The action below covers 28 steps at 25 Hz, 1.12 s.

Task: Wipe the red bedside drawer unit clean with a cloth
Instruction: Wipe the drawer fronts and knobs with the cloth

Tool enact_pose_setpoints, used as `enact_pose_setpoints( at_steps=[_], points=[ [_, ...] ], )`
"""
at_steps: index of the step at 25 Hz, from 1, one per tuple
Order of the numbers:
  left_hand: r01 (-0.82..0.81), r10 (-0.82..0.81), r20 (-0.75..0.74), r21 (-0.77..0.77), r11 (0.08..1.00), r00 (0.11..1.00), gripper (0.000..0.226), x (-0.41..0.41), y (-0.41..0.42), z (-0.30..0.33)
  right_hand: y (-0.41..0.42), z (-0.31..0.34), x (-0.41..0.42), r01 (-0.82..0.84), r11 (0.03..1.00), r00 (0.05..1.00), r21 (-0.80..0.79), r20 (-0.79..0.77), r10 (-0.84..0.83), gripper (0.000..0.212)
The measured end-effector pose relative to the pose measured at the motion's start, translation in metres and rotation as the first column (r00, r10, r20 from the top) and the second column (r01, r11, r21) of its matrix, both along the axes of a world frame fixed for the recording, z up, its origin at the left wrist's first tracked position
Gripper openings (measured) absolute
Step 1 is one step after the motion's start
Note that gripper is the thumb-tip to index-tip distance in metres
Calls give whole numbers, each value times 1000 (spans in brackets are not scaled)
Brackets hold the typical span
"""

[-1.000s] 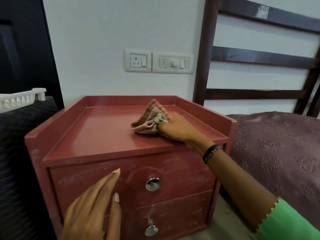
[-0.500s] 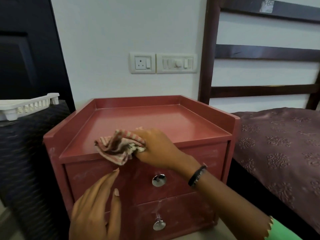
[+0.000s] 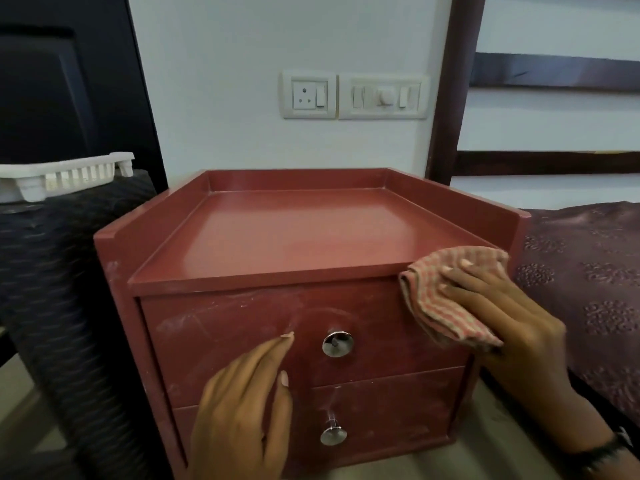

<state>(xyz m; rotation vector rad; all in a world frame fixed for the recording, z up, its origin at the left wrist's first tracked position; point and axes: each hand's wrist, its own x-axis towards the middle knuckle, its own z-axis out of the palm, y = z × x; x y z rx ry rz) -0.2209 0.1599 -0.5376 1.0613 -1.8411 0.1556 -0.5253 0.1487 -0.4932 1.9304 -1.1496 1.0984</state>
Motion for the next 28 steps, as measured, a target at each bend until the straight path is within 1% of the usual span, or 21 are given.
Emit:
enact_pose_setpoints(
  at_steps=[1,2,3,5,7,8,9,10,12,13,14,15,16,17,19,21,22,23,24,26,28],
  points=[
    [16,-16,12,12,1000,1000,41,-6,-1,-1,-2,-18,-11,58,997,997,-42,60,-56,28],
    [31,-31,25,20,999,999,41,-10,-2,-2,-4,-34,-18,105,992,984,-64,151,-95,26],
    [46,-47,36,30,998,998,41,-14,-3,-4,-8,-48,-21,137,988,961,-67,251,-117,31],
    [67,-69,36,55,996,997,42,-21,-5,-10,-18,-66,-5,141,987,911,-71,401,-101,36],
    [83,-85,19,96,992,996,43,-26,-8,-18,-22,-70,34,128,988,878,-88,474,-71,33],
    [94,-96,12,108,990,995,43,-28,-10,-21,-22,-70,55,109,990,878,-89,476,-54,32],
    [107,-108,6,105,989,994,42,-30,-12,-24,-22,-69,76,89,992,894,-91,447,-39,33],
    [115,-115,2,87,990,993,40,-31,-15,-27,-23,-67,95,52,994,923,-98,385,-11,33],
    [107,-108,-2,54,993,994,39,-32,-19,-27,-28,-61,117,-9,993,984,-117,176,29,36],
    [102,-102,-8,43,994,995,40,-33,-20,-26,-31,-57,116,-5,990,997,-140,74,15,33],
    [107,-106,-28,44,993,994,37,-35,-21,-24,-33,-56,107,14,985,1000,-171,8,-13,30],
    [122,-119,-57,51,991,991,35,-37,-20,-22,-33,-58,92,38,981,999,-192,-8,-41,29],
    [140,-134,-91,63,988,987,37,-40,-20,-20,-31,-62,73,74,979,997,-189,35,-68,32],
    [152,-143,-121,65,986,982,37,-44,-21,-17,-29,-67,50,121,977,989,-175,111,-102,35],
    [158,-149,-166,40,987,975,30,-50,-25,-10,-30,-75,13,220,962,949,-162,262,-173,35],
    [161,-150,-208,39,986,967,24,-54,-31,-2,-36,-89,8,292,943,903,-162,373,-215,38],
    [165,-151,-221,46,985,964,22,-54,-34,1,-37,-99,15,296,944,885,-147,415,-213,40],
    [169,-153,-232,52,984,961,20,-53,-35,3,-35,-114,22,285,952,879,-112,426,-213,41],
    [176,-155,-247,63,982,957,19,-53,-36,4,-31,-133,26,267,961,887,-66,407,-218,44],
    [184,-156,-264,85,979,952,18,-53,-37,4,-17,-170,22,236,971,919,27,317,-232,48],
    [185,-156,-256,93,978,954,18,-52,-38,3,-7,-185,14,220,973,929,74,289,-232,50]
  ],
)
